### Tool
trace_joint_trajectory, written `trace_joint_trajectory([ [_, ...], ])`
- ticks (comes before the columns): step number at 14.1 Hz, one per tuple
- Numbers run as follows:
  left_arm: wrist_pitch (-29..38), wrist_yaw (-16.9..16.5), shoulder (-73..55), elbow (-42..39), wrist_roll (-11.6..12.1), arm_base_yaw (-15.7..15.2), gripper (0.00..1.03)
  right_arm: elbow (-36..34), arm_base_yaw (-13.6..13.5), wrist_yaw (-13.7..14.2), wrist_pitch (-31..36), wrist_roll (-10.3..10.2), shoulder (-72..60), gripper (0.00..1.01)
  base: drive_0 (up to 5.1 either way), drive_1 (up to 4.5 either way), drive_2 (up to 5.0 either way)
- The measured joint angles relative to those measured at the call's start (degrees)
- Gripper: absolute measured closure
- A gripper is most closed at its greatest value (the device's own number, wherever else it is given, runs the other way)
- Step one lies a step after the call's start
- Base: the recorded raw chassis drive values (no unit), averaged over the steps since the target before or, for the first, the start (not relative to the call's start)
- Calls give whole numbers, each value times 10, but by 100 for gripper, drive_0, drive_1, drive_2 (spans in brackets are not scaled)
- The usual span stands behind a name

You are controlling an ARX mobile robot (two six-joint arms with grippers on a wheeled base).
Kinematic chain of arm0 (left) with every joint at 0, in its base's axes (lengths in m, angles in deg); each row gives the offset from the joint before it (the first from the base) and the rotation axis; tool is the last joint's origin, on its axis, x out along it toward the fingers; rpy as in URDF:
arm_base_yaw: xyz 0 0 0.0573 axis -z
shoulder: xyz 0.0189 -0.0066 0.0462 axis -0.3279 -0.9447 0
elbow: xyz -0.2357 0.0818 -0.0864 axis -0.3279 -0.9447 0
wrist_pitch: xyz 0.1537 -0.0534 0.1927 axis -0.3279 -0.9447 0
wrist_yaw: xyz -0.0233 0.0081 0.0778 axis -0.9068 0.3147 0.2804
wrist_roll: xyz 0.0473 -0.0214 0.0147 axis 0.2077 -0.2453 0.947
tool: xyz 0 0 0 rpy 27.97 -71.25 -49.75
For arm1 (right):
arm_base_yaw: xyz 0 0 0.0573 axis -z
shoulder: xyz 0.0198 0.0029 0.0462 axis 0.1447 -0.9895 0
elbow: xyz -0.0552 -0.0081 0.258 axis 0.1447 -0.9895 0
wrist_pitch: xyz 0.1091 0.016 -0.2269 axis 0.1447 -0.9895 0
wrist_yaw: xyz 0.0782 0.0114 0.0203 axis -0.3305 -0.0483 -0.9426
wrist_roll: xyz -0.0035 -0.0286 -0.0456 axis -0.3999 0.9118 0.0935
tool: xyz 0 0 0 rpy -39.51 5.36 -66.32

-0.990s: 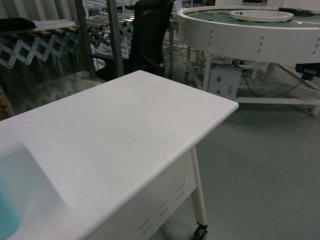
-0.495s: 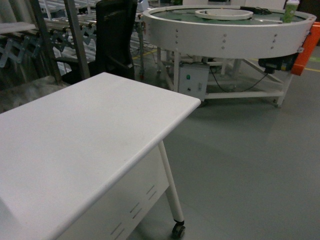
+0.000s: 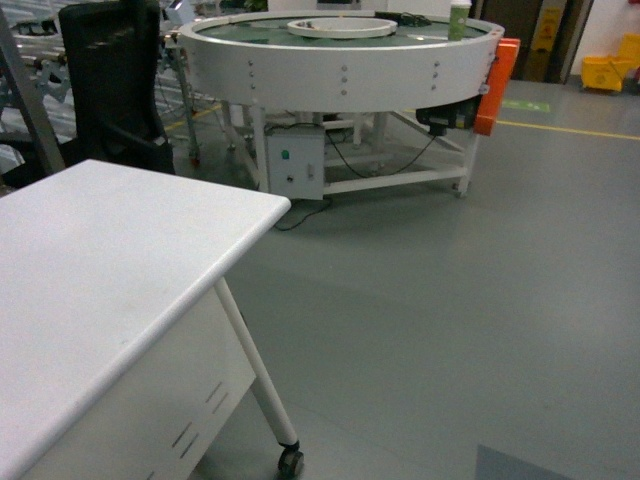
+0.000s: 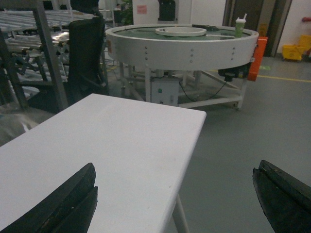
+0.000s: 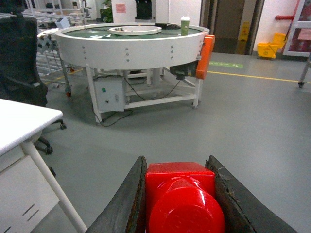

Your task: Pick red block from blue box to shelf

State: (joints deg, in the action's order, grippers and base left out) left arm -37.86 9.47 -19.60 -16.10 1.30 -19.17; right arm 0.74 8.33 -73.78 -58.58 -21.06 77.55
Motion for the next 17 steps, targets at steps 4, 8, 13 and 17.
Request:
trace_joint_trajectory([
  [4, 0, 0, 0, 0, 0, 0, 5, 0, 0, 0, 0, 0, 0, 73, -146, -146, -146],
  [8, 0, 0, 0, 0, 0, 0, 5, 0, 0, 0, 0, 0, 0, 73, -149, -149, -149],
  [13, 0, 0, 0, 0, 0, 0, 5, 0, 0, 0, 0, 0, 0, 73, -148, -148, -148],
  [17, 0, 0, 0, 0, 0, 0, 5, 0, 0, 0, 0, 0, 0, 73, -143, -143, -143],
])
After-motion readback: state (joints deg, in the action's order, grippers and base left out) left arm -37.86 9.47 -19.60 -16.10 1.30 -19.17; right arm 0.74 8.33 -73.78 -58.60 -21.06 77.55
